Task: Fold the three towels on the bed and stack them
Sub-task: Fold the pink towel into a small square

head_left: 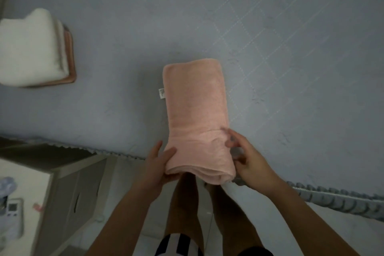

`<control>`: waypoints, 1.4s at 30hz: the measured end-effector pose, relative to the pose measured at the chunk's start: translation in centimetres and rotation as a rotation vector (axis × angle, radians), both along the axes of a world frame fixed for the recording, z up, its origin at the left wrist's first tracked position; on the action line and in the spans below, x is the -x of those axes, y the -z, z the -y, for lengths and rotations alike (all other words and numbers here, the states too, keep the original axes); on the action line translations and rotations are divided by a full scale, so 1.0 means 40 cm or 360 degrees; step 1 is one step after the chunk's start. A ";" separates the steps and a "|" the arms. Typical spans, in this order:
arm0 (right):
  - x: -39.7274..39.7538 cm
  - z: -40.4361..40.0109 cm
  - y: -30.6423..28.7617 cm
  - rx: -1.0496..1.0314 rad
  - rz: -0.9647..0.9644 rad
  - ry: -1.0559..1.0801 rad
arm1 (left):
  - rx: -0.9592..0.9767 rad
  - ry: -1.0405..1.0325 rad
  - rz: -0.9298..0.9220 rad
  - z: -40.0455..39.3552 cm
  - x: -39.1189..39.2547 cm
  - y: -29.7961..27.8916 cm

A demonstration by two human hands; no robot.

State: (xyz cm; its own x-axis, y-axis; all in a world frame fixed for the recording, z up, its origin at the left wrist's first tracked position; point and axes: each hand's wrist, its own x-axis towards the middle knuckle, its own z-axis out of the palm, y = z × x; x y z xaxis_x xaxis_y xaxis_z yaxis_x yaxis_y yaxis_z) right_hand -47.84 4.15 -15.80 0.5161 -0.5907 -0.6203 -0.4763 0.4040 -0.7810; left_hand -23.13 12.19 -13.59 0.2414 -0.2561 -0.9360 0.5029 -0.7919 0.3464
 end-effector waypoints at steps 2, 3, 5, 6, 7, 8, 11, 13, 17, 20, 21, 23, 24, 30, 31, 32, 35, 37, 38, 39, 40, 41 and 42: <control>-0.022 0.026 -0.008 0.0410 -0.0031 -0.0330 | 0.0074 -0.0182 -0.0203 0.044 -0.020 -0.012; -0.031 0.037 -0.010 0.0593 -0.0054 -0.0478 | 0.0117 -0.0250 -0.0294 0.065 -0.030 -0.017; -0.047 0.062 -0.015 0.0928 -0.0116 -0.0640 | 0.0179 -0.0355 -0.0434 0.107 -0.046 -0.024; -0.056 0.079 -0.020 0.1034 -0.0117 -0.0629 | 0.0188 -0.0409 -0.0484 0.130 -0.054 -0.024; -0.067 0.099 -0.025 0.1098 -0.0092 -0.0564 | 0.0199 -0.0454 -0.0517 0.151 -0.064 -0.018; -0.079 0.121 -0.030 0.1108 -0.0041 -0.0450 | 0.0213 -0.0472 -0.0551 0.176 -0.075 -0.016; -0.134 0.203 -0.035 0.0799 0.0008 0.0047 | 0.0338 -0.0397 -0.0632 0.258 -0.122 -0.006; -0.186 0.271 -0.010 0.0640 -0.0173 0.0398 | 0.0431 -0.0313 -0.0620 0.316 -0.163 0.007; -0.282 0.399 0.083 0.0493 -0.0483 0.0662 | 0.0323 0.0302 0.0153 0.418 -0.210 0.076; -0.316 0.434 0.136 0.0561 -0.0650 0.0621 | 0.0275 0.0820 0.0974 0.457 -0.229 0.156; -0.321 0.433 0.141 0.0623 -0.0662 0.0605 | 0.0312 0.0943 0.1112 0.465 -0.233 0.173; -0.320 0.426 0.138 0.0747 -0.0599 0.0504 | 0.0437 0.1160 0.1200 0.478 -0.237 0.199; -0.314 0.420 0.134 0.0788 -0.0551 0.0429 | 0.0470 0.1260 0.1188 0.482 -0.239 0.208; -0.305 0.446 0.105 0.0934 -0.0599 0.0423 | 0.0638 0.1230 0.1322 0.470 -0.267 0.191; -0.314 0.463 0.103 0.0927 -0.0620 0.0478 | 0.0652 0.1212 0.1375 0.468 -0.269 0.187; -0.325 0.481 0.103 0.0908 -0.0641 0.0530 | 0.0647 0.1201 0.1420 0.469 -0.272 0.186; -0.363 0.520 0.120 0.0768 -0.0750 0.0654 | 0.0598 0.1317 0.1557 0.481 -0.278 0.199; -0.382 0.523 0.134 0.0657 -0.0860 0.0713 | 0.0620 0.1325 0.1574 0.493 -0.279 0.205; -0.389 0.521 0.138 0.0607 -0.0907 0.0763 | 0.0629 0.1249 0.1540 0.498 -0.277 0.207; -0.395 0.517 0.140 0.0580 -0.0947 0.0807 | 0.0618 0.1141 0.1485 0.503 -0.274 0.208; -0.400 0.512 0.139 0.0580 -0.0985 0.0830 | 0.0582 0.1026 0.1415 0.508 -0.270 0.211; -0.404 0.506 0.135 0.0598 -0.1025 0.0831 | 0.0525 0.0914 0.1334 0.511 -0.266 0.217; -0.408 0.497 0.129 0.0631 -0.1066 0.0808 | 0.0461 0.0812 0.1252 0.515 -0.262 0.224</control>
State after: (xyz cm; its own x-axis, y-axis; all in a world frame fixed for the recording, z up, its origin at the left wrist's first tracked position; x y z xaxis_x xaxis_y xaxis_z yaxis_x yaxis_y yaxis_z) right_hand -31.54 -15.75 -20.95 -0.2555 -0.8802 -0.3999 -0.7170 0.4499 -0.5324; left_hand -12.66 -8.39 -22.54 0.5657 -0.6974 -0.4401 -0.3335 -0.6816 0.6513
